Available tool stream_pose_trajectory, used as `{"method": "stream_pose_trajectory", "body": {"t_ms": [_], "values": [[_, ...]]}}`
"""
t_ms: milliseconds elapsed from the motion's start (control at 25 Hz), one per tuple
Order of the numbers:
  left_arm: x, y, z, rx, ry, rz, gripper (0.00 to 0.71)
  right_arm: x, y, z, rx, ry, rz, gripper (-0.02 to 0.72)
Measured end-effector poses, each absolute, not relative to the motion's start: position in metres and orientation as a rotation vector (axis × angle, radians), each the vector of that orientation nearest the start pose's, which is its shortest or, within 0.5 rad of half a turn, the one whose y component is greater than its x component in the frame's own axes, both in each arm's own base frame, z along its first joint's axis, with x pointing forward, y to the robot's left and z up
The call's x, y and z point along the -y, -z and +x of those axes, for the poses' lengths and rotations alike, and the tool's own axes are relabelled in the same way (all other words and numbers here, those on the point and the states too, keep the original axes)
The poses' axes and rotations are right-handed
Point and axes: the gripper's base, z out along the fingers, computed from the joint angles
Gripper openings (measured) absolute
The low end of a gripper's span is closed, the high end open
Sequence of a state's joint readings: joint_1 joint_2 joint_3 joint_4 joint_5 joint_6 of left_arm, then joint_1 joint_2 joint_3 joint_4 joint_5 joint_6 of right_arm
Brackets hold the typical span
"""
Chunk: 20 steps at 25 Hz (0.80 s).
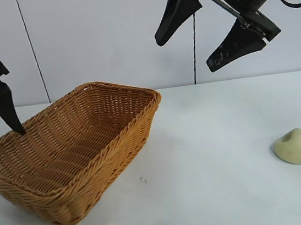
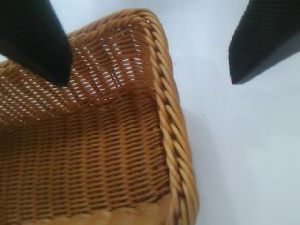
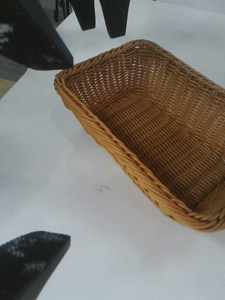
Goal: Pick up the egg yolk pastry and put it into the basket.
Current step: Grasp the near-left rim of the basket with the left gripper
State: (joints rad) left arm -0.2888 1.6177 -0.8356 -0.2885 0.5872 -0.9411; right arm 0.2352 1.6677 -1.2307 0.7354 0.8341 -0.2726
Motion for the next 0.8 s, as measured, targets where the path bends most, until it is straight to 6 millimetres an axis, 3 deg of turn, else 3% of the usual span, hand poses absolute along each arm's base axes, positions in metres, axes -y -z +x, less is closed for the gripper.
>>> {"method": "stream_pose_trajectory", "body": {"t_ms": [280, 480, 560, 600, 720, 760, 800], "values": [[0.096, -0.134, 0.284, -2.708, 0.423, -1.298, 0.696, -0.125, -0.267, 0.329, -2.630, -0.857, -0.143, 0.642], [0.096, -0.128, 0.284, -2.721, 0.407, -1.306, 0.687, -0.125, -0.267, 0.329, -2.630, -0.857, -0.143, 0.642], [0.096, -0.128, 0.284, -2.721, 0.407, -1.306, 0.609, -0.125, -0.267, 0.329, -2.630, -0.857, -0.143, 0.642], [0.096, -0.128, 0.284, -2.721, 0.407, -1.306, 0.477, -0.125, -0.267, 0.329, -2.630, -0.857, -0.143, 0.642], [0.097, -0.129, 0.284, -2.722, 0.407, -1.309, 0.211, -0.125, -0.267, 0.329, -2.630, -0.857, -0.143, 0.642], [0.097, -0.129, 0.285, -2.709, 0.419, -1.338, 0.153, -0.125, -0.267, 0.329, -2.630, -0.857, -0.143, 0.642], [0.097, -0.131, 0.287, -2.707, 0.423, -1.324, 0.138, -0.125, -0.267, 0.329, -2.630, -0.857, -0.143, 0.642]]}}
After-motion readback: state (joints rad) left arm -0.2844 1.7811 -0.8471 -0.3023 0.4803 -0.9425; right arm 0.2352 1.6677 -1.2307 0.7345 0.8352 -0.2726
